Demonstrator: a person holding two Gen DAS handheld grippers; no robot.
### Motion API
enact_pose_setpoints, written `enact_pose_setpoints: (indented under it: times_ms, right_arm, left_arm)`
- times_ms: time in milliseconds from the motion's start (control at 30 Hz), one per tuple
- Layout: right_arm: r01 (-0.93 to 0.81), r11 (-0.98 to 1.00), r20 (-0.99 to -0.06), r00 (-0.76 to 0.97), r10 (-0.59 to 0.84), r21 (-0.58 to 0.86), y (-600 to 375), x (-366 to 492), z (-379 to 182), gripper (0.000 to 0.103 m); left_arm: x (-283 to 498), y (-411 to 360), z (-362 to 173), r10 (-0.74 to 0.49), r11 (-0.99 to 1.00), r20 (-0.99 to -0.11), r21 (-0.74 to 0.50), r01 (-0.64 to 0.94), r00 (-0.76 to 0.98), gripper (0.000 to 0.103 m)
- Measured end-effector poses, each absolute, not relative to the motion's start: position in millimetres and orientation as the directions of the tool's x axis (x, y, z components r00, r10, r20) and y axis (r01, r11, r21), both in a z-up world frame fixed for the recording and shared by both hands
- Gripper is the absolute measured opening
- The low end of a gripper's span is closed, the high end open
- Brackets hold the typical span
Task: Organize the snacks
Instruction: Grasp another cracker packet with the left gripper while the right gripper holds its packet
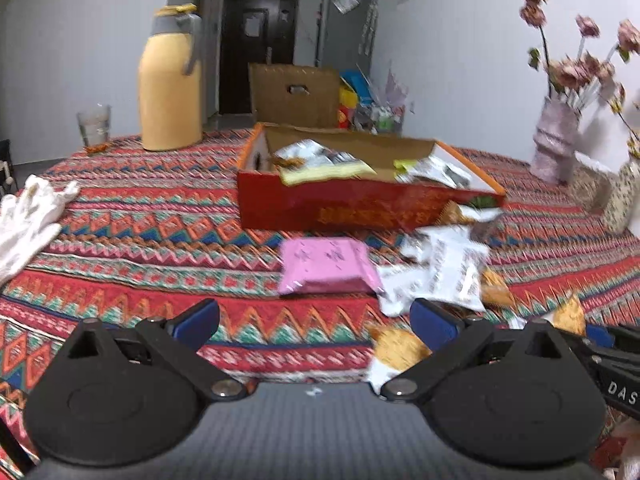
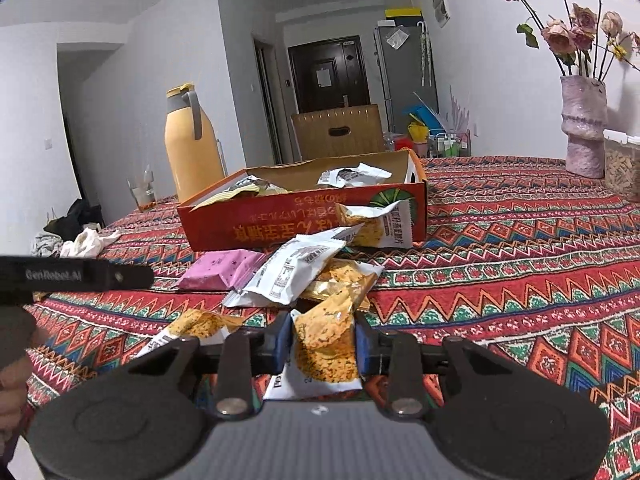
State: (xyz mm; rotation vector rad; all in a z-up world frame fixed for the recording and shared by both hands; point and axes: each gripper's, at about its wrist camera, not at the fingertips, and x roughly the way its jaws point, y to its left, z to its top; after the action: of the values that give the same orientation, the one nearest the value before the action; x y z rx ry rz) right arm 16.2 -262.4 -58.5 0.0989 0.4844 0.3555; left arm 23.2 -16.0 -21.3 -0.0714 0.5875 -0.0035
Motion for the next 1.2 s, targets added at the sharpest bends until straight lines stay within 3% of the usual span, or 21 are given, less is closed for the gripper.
enact_pose_setpoints:
  times_ms: [433, 533, 600, 767, 900, 1200]
  right_arm:
    - [-0.302, 0.927, -0.417, 0.831, 0.370, 0.221, -283.6, 13.3, -64.1, 0.031]
    - [-0.299, 0.927, -0.415, 0.831, 0.370, 0.227, -286.4, 13.8, -64.7, 0.031]
    - [-0.297, 0.927, -0.417, 0.831, 0.369, 0.230, -286.2, 14.1, -65.3, 0.031]
    - [-0.299, 0.927, -0.417, 0.830, 0.370, 0.227, -284.6, 14.3, -64.6, 0.031]
    - [-0.299, 0.928, -0.417, 0.832, 0.367, 0.222, -281.9, 14.6, -63.4, 0.031]
    - [-0.297, 0.932, -0.414, 0.836, 0.359, 0.207, -277.9, 15.2, -58.6, 0.031]
  left_arm:
    - [39.1, -64.3, -50.7, -0.062, 0.998, -0.652, -0.026, 0.060, 0.756, 0.102]
    - [41.6, -68.6, -52.8, -0.060, 0.998, -0.664, -0.022, 0.061, 0.745, 0.088]
    - [43.2, -70.4, -53.9, -0.069, 0.997, -0.670, -0.026, 0.070, 0.739, 0.070]
    - [42.9, -72.7, -54.6, -0.068, 0.997, -0.671, -0.017, 0.077, 0.738, 0.051]
    - [42.7, -70.7, -53.8, -0.077, 0.996, -0.667, -0.028, 0.079, 0.741, 0.046]
    - [40.1, -66.1, -48.4, -0.089, 0.996, -0.655, -0.039, 0.084, 0.751, 0.044]
